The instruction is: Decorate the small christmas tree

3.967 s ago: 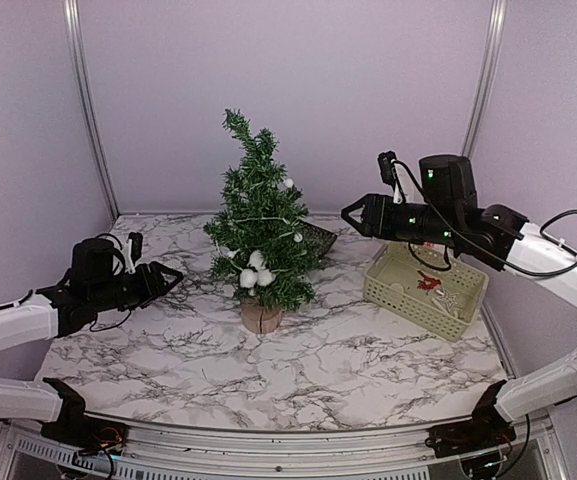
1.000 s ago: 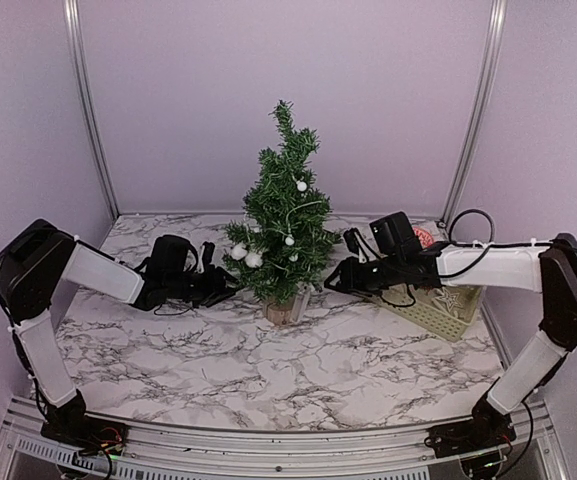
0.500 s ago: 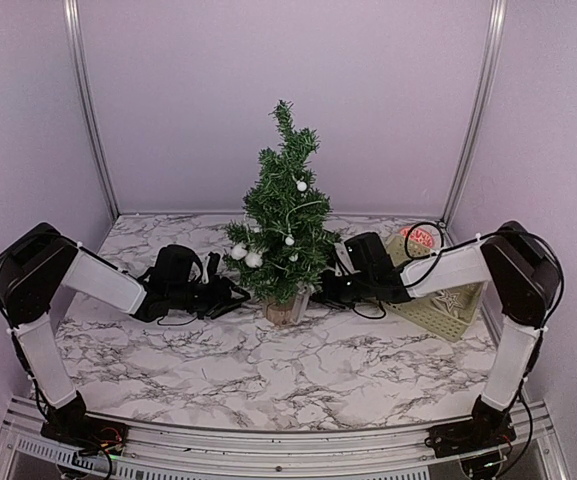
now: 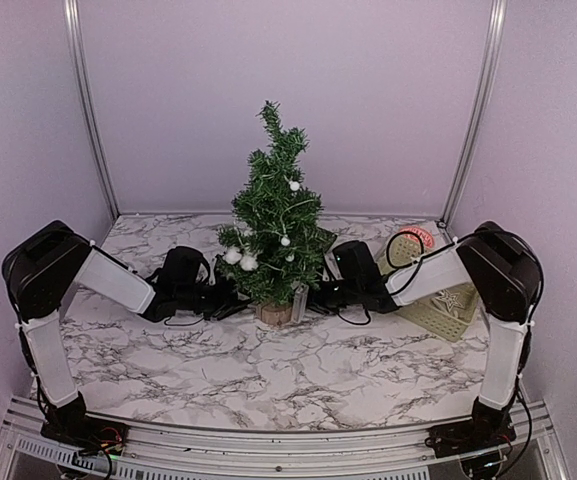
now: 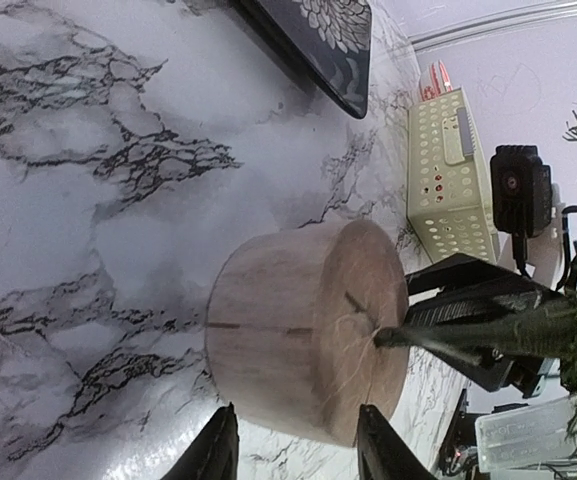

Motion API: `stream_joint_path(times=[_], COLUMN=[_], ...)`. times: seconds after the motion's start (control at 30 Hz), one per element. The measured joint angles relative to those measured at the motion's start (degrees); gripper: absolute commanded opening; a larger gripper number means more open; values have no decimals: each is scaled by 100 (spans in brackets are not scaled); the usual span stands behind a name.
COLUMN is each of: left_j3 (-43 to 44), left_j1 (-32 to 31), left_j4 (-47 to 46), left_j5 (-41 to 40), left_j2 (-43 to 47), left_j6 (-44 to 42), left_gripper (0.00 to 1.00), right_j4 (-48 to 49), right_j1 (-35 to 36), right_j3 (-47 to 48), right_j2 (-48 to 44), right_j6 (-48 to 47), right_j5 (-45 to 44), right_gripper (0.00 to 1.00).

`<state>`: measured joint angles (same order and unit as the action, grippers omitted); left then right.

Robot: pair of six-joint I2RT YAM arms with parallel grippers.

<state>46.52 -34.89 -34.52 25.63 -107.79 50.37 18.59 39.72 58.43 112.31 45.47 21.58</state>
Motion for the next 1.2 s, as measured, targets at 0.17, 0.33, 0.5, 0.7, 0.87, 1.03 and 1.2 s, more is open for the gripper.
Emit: stream_joint_path(times=[0.17,0.33,0.5,0.7,0.87,1.03,1.2], left_j3=[258,433,793,1283,1235,638,-4], left_j1=[24,168,358,516,684,1032,1300], left_j4=[-2,-57,-120,-111,-55,61,114], left_j5=[-28,-7,109,354,413,317,131], left_j2=[-157,-409,-671,-1054,-1010,-450,269], left_j6=[-7,-33,-74,-192,-304,-424,-466], left_gripper=[31,16,11,14,26,37,45], right_j4=[219,278,398,474,472,472,348], right_j1=[190,254,348,525,570,570,568], right_j3=[81,90,111,175,175,175,-66], right_j2=[144,168,227,302,302,297,-90], right_j6=[221,380,538,643,640,638,551], right_j5=[-35,-68,-63,17,31,48,-28], right_gripper=[29,26,24,23,23,27,30])
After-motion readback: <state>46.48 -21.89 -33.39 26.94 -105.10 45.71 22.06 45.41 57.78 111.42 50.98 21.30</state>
